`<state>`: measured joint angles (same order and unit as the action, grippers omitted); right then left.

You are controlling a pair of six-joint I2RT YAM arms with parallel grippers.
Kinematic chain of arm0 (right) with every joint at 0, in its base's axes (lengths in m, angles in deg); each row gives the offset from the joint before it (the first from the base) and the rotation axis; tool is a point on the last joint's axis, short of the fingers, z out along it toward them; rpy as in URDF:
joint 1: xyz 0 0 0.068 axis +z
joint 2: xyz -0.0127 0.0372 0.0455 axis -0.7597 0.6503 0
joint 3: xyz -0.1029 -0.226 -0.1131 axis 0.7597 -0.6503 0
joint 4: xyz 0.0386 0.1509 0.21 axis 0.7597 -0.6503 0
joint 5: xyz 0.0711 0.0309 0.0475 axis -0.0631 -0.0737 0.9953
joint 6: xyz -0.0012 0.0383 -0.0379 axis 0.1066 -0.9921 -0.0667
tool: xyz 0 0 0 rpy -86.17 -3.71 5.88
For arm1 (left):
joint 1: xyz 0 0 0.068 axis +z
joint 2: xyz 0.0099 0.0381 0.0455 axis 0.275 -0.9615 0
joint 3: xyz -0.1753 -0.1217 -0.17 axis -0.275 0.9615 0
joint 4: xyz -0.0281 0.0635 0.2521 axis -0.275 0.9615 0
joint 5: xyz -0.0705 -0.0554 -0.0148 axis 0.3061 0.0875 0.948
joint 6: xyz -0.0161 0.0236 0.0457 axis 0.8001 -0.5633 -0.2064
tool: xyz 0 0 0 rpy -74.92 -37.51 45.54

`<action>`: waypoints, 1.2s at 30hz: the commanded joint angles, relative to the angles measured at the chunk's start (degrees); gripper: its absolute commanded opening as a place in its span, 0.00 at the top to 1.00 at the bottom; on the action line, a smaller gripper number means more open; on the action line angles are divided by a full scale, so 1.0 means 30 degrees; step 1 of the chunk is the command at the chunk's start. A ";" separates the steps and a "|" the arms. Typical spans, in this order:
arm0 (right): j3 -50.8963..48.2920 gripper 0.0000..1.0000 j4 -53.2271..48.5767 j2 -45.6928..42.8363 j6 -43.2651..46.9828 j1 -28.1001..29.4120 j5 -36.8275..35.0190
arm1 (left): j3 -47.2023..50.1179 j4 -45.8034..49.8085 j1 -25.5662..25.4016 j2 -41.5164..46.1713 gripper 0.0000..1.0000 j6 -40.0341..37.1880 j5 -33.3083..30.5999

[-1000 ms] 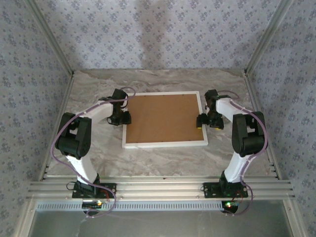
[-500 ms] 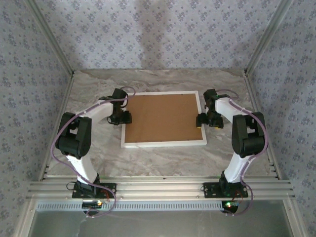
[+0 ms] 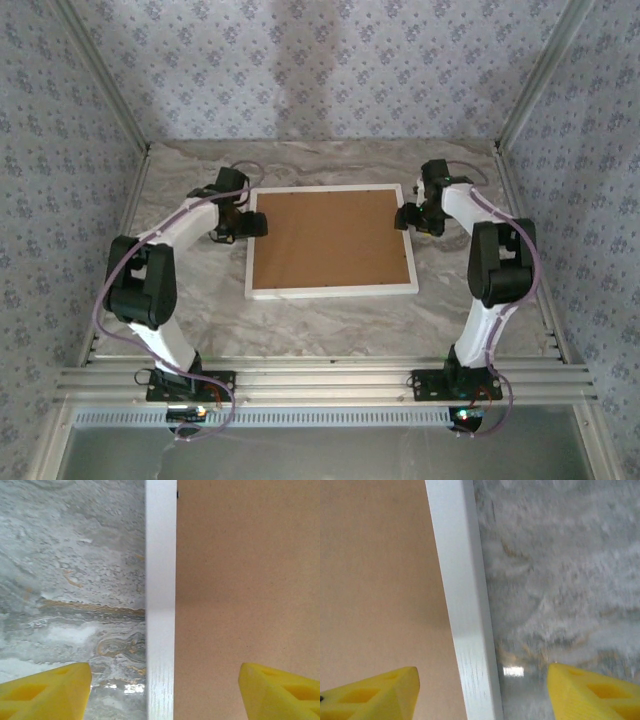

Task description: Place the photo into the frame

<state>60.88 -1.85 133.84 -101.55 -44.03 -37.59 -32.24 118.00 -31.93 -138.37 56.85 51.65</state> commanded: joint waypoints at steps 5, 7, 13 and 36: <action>0.1673 0.50 -0.0312 0.1994 0.0604 -0.0158 -0.0046 | 0.0446 0.0307 0.0699 0.1384 0.19 0.0498 0.0270; 0.1632 0.56 -0.0343 0.2041 0.0598 -0.0191 -0.0305 | 0.0673 0.0248 0.0860 0.1551 0.19 0.0584 0.0395; 0.0675 0.69 0.0263 0.1624 0.0349 -0.0250 -0.0017 | 0.1172 -0.0435 0.1445 0.1613 0.18 0.0909 0.0513; -0.3975 0.82 0.2073 -0.1497 -0.1314 0.0070 0.1021 | -0.2778 -0.0596 0.2324 -0.3743 0.18 -0.0065 0.2026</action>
<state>50.04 5.58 129.29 -104.28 -44.07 -35.78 -36.90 114.74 -25.02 -147.88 58.84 56.50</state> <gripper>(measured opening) 0.180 0.822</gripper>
